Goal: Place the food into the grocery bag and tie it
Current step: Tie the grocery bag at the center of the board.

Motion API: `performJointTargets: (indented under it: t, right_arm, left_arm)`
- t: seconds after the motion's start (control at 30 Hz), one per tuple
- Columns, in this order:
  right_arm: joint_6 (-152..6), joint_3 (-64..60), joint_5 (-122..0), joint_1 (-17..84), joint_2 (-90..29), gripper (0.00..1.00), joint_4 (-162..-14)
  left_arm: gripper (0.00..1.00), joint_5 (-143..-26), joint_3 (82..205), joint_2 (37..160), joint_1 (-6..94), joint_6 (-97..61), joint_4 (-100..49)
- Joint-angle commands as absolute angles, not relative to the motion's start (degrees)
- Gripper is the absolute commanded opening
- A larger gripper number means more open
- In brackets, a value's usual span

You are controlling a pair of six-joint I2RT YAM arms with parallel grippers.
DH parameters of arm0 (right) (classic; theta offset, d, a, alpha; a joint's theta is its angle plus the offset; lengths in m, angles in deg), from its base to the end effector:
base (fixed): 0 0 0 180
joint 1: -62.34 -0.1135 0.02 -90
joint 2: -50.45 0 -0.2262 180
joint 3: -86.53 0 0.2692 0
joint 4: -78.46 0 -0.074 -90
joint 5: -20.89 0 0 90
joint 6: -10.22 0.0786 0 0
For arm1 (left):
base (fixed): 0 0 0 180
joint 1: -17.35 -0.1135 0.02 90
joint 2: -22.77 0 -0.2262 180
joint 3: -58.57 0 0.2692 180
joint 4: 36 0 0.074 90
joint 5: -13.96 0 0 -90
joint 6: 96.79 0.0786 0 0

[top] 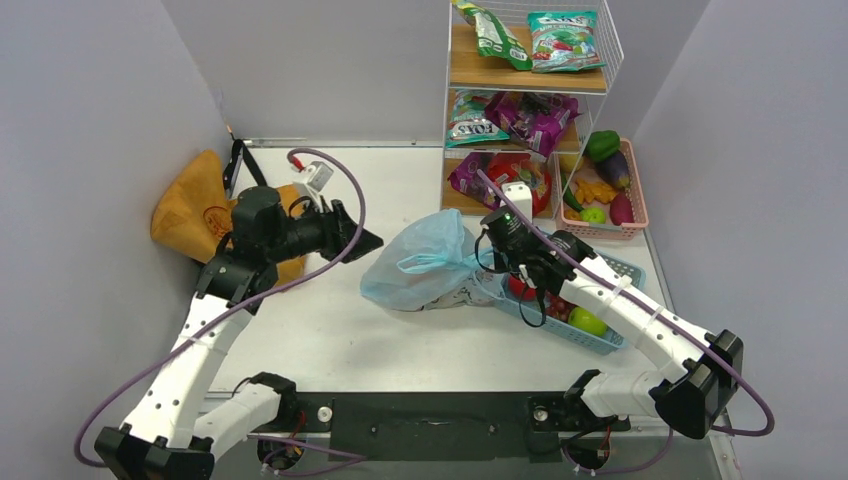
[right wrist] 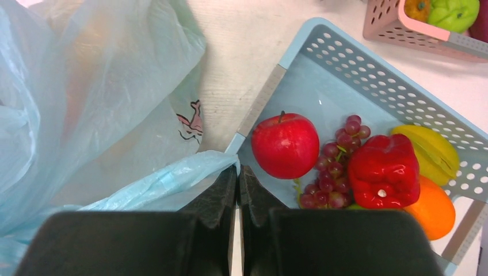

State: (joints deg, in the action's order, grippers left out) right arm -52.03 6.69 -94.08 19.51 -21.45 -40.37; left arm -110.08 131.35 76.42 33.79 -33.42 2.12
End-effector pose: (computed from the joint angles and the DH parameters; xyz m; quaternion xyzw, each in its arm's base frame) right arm 0.2450 0.1819 0.2493 -0.0540 0.9275 0.0105 0.3699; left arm 0.2483 -0.1191 0.3386 0.1002 0.7904 -0.4255 0.4291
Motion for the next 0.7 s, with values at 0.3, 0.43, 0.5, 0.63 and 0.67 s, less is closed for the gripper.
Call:
performJointTargets:
  t: [0.3,0.43,0.5,0.63,0.67]
  right_arm:
    - [-53.63,4.04,-91.35,19.16,-20.06,0.00,-43.31]
    - [-54.00,3.46,-90.56,19.14,-20.57,0.00,-43.31]
    - [-54.10,3.35,-90.03,19.10,-20.62,0.00,-43.31]
    - [-54.11,3.68,-89.72,19.17,-20.43,0.00,-43.38]
    - [-54.11,3.77,-89.61,19.18,-20.40,0.00,-43.39]
  left_arm:
    - [0.42,-114.12,136.97,88.22,46.01,-32.85,-3.23]
    - [0.40,-111.85,136.98,90.63,46.96,-32.03,-2.15]
    - [0.40,-110.06,137.37,91.12,47.04,-31.28,-1.26]
    - [0.42,-106.33,138.21,91.08,47.13,-29.95,-0.39]
    - [0.42,-106.04,138.32,91.16,47.14,-29.50,-0.24]
